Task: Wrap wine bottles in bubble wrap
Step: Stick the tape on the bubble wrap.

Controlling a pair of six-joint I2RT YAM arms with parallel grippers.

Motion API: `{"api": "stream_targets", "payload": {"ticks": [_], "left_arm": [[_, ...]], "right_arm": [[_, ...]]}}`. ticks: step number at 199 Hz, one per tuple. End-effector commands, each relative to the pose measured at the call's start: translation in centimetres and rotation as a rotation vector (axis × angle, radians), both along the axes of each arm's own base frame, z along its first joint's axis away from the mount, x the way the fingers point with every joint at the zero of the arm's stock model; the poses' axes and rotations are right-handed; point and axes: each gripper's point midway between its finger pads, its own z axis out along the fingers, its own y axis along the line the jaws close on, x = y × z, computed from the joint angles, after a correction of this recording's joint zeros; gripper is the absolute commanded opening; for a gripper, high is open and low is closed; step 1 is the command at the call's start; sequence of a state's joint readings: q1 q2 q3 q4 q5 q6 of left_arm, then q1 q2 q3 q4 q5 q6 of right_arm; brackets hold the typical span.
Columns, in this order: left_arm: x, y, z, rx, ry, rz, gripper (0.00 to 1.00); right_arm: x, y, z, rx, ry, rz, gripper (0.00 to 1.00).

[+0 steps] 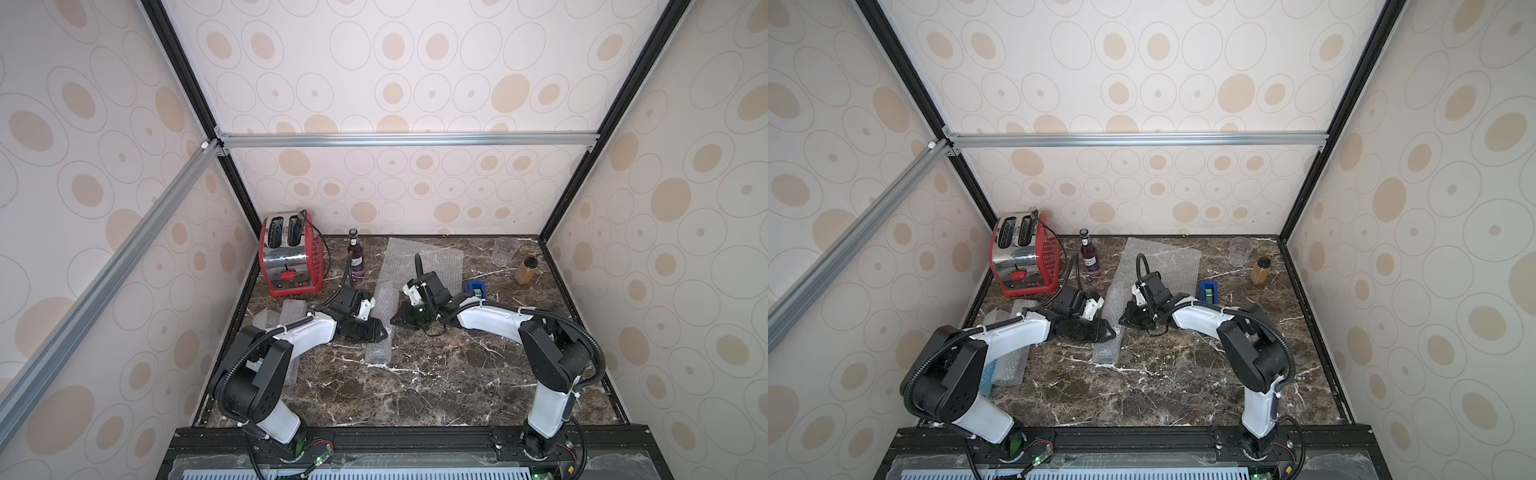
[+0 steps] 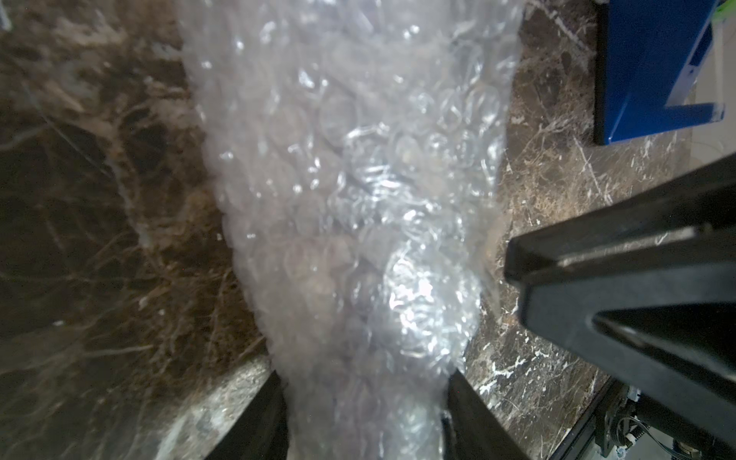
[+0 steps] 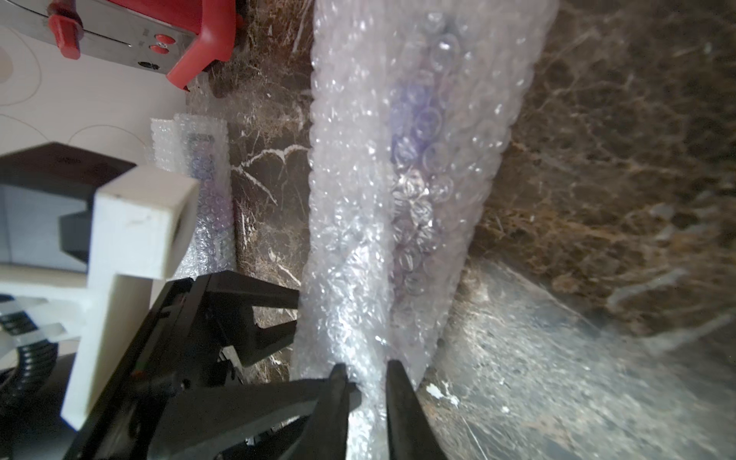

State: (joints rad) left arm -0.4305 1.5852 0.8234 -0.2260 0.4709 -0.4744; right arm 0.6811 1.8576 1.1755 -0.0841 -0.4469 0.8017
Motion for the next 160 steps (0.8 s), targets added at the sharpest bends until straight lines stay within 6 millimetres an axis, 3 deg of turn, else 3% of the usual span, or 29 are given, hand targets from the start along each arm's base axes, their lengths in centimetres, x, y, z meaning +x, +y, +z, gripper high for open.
{"api": "stream_targets", "payload": {"ticks": [1, 74, 120, 160], "left_arm": [[-0.7, 1.1, -2.2, 0.076, 0.051, 0.013, 0.55], [-0.6, 1.3, -2.0, 0.092, 0.045, 0.009, 0.55], [-0.6, 1.4, -2.1, 0.096, 0.046, 0.008, 0.55], [-0.6, 1.4, -2.2, 0.100, 0.049, 0.006, 0.55]], "right_arm": [[0.4, 0.5, -0.6, 0.005, 0.012, 0.011, 0.21], [0.1, 0.4, -3.6, -0.044, 0.060, 0.032, 0.23], [-0.2, 1.7, -4.6, 0.046, 0.089, 0.073, 0.30], [0.0, 3.2, -4.3, 0.186, 0.095, 0.108, 0.38]]}}
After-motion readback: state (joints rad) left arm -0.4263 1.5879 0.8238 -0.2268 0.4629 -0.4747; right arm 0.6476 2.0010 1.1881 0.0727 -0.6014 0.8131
